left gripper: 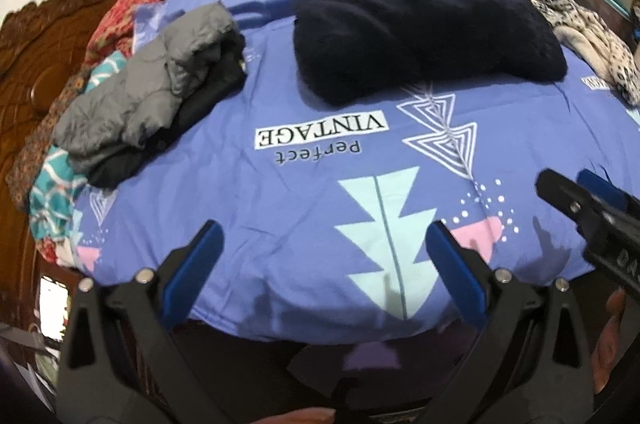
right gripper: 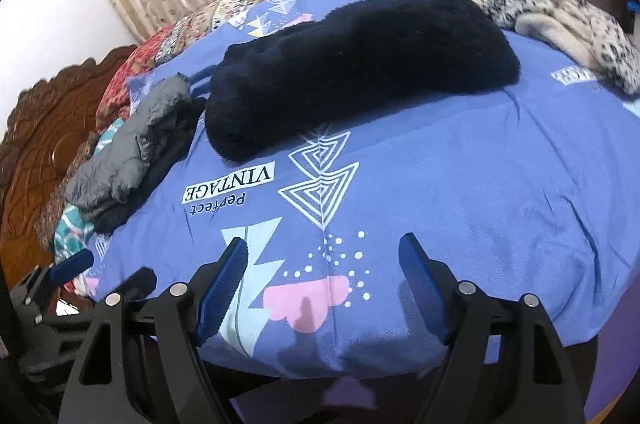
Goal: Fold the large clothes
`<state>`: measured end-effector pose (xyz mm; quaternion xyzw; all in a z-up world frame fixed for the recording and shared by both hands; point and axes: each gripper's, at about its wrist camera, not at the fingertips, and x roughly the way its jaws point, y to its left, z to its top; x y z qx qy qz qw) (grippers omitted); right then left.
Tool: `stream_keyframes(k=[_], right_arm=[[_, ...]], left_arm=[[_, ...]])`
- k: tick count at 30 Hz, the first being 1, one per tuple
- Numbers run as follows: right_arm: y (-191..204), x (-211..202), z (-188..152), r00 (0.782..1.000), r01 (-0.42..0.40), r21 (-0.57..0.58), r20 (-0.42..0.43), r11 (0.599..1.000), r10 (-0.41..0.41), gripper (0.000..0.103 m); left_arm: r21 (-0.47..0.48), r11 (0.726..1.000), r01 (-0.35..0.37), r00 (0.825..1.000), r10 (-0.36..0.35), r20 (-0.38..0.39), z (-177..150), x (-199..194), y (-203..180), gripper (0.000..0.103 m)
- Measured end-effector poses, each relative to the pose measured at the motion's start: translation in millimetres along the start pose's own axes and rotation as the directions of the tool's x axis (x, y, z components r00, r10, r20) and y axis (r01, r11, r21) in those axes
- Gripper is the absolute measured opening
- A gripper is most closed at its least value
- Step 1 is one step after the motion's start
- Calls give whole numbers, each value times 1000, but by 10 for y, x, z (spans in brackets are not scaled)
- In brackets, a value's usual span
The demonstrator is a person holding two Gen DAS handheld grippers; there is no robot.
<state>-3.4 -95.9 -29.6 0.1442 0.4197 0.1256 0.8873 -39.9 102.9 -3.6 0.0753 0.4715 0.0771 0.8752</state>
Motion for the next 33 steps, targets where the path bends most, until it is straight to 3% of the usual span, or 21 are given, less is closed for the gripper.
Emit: stream_keyframes(k=[8,15,33], right_arm=[[-193,-54,5,998,46,31,34,998,-48,94],[-277,-35,37,998,42,47,37,998,-44,94],[-274,5,50,999,35,55,31,998,-37,94]], left_arm=[[16,1000,16,1000,-16,9,47,59,-129,97],[58,998,6,1000,-8,30,95,42,-246,97],[38,999,39,999,-39,6,68,95,-181,97]])
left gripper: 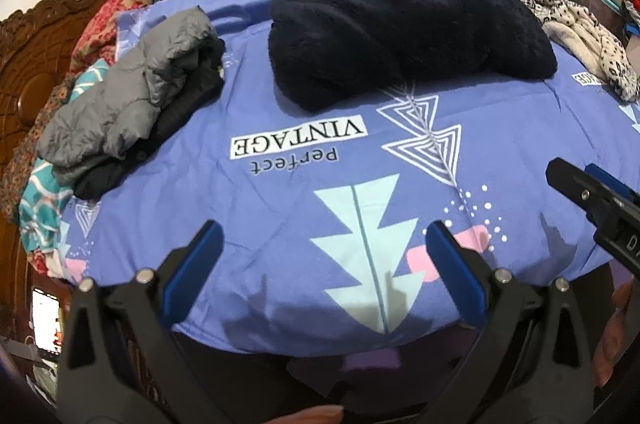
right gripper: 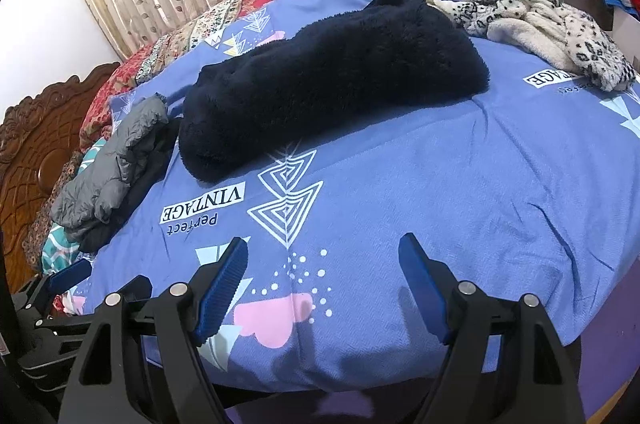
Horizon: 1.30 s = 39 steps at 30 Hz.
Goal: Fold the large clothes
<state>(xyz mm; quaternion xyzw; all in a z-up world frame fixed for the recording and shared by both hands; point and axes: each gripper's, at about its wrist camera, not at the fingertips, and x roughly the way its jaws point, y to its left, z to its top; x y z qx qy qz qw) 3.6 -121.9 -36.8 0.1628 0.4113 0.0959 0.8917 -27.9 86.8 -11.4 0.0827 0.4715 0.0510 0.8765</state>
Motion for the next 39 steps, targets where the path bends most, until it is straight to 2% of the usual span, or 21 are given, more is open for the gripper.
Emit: stream_keyframes(k=[5,12,18,25,30,34,39], right_arm=[[135,-9,84,1000,-16,-9,22,1000,17,94],[445,44,46,999,-34,-100,9,994,35,94],[395,81,65,1000,-20,-73,2,997,20,94],[458,86,83,999,-36,-83,14,996,37,94],[503,197,36,998,-53,-86,-42,995,49,94],[530,188,28,998,-53,-103,-35,993,50,94],[451,160,13,999,-39,-97,-28,994,37,94]], left_arm=[[1,1000,-3,1000,3,2,3,-22,56,97],[-35,999,-3,1000,3,0,-31,-14,224,97],[-40,999,18,1000,-18,-21,-66,48,233,97],[-36,999,2,1000,-2,-9,-77,16,273,97],[-60,998,18,998,-22,-64,-131,115,345,97],[-81,996,20,998,-24,-49,-111,69,391,97],[-26,998,59,997,-60,-42,-124,41,212,97]])
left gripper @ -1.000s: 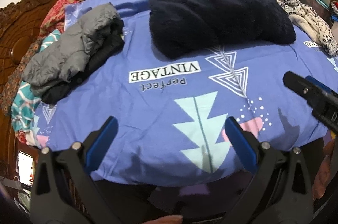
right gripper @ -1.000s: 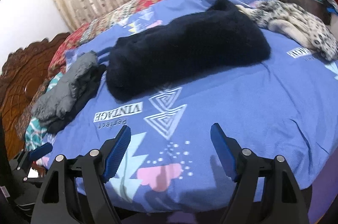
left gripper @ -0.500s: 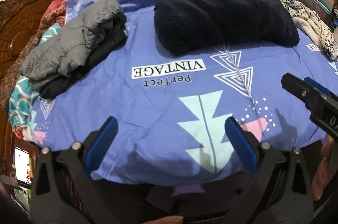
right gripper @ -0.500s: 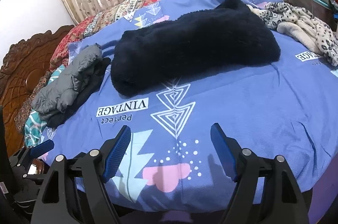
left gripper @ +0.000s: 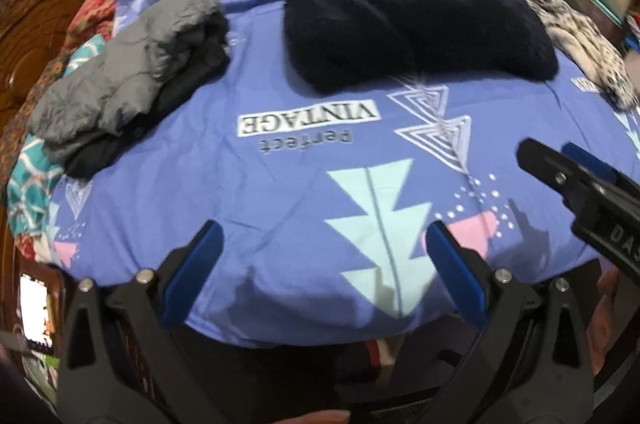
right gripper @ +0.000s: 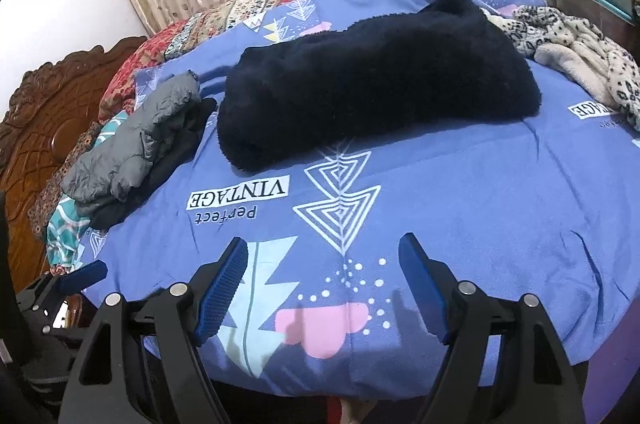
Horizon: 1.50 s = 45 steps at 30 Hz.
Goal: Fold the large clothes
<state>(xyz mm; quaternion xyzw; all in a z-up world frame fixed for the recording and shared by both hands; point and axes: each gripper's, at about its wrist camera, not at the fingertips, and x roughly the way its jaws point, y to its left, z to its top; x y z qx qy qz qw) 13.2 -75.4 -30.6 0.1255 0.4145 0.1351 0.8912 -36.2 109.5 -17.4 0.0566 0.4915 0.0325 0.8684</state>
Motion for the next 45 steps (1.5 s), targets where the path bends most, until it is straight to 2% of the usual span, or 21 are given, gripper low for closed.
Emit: stream_keyframes(k=[9,15,45], right_arm=[[-147,-121,-44,999,30,31,28,999,-31,94],[-322,-169,-75,998,54,79,25,995,-56,94],[-253,-98,-14,999,32,31,6,999,-32,94]], left_arm=[[76,997,5,999,-7,35,75,-12,-209,97],[115,993,40,999,-42,19,79,42,-349,97],[71,997,15,1000,-17,15,84,30,-267,97]])
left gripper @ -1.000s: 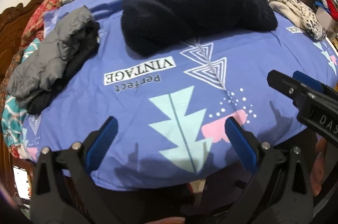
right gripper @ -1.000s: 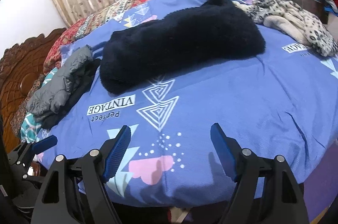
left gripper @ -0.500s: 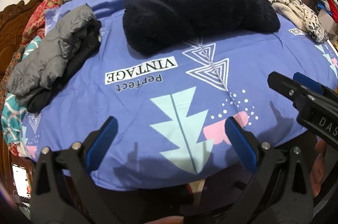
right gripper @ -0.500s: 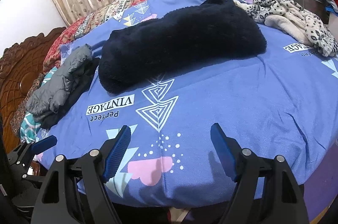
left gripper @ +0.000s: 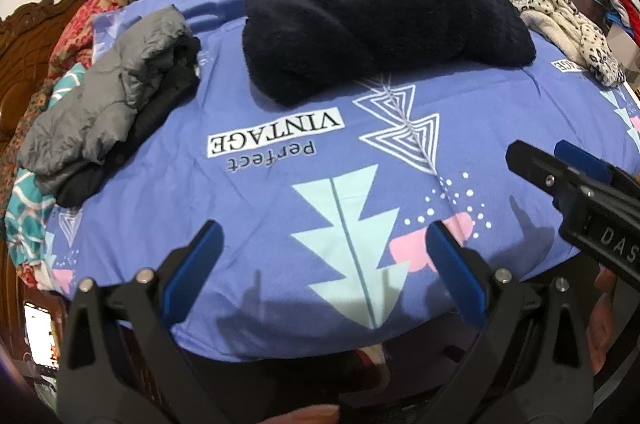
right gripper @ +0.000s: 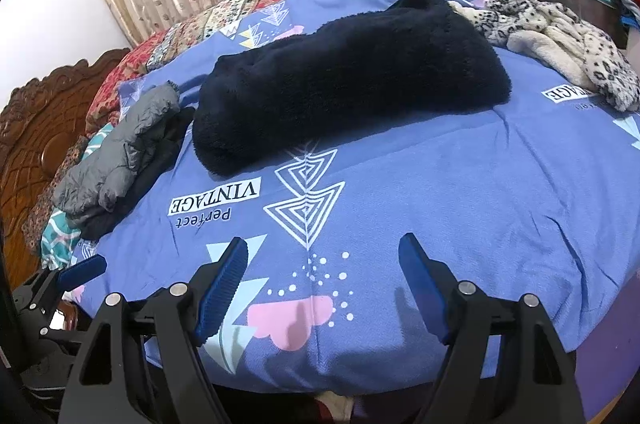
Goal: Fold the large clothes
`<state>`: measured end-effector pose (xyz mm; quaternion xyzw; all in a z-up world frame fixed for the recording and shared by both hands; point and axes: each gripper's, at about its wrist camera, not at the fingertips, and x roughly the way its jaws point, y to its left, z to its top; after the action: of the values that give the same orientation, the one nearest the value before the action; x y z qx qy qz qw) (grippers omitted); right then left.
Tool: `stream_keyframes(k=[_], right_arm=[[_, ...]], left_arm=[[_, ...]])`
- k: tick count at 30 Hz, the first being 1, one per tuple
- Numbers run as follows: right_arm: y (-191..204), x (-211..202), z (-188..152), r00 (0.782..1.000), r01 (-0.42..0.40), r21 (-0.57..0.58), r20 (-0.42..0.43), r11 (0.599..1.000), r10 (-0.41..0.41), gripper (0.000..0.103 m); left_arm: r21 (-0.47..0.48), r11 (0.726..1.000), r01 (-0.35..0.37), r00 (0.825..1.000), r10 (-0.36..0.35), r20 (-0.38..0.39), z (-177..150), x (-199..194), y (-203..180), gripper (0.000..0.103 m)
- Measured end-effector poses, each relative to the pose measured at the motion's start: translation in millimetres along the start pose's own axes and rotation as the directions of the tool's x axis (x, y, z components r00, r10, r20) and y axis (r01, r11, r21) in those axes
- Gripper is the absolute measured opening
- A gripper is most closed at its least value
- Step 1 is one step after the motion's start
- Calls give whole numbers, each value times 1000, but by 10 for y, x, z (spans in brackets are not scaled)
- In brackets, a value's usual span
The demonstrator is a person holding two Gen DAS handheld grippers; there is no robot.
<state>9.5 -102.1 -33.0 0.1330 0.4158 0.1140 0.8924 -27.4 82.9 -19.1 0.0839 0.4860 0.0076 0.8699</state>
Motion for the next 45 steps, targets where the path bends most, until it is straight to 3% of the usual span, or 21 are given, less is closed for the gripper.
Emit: stream_keyframes(k=[24,45], right_arm=[[-3,12,9,1000,18,-2,2,1000,-18,94],[93,-86,3,999,26,-30,30,999,-25,94]], left_arm=[[-34,999,2,1000,-3,-22,53,108,64,97],[-45,999,-5,1000,5,15,6,-36,126,97]])
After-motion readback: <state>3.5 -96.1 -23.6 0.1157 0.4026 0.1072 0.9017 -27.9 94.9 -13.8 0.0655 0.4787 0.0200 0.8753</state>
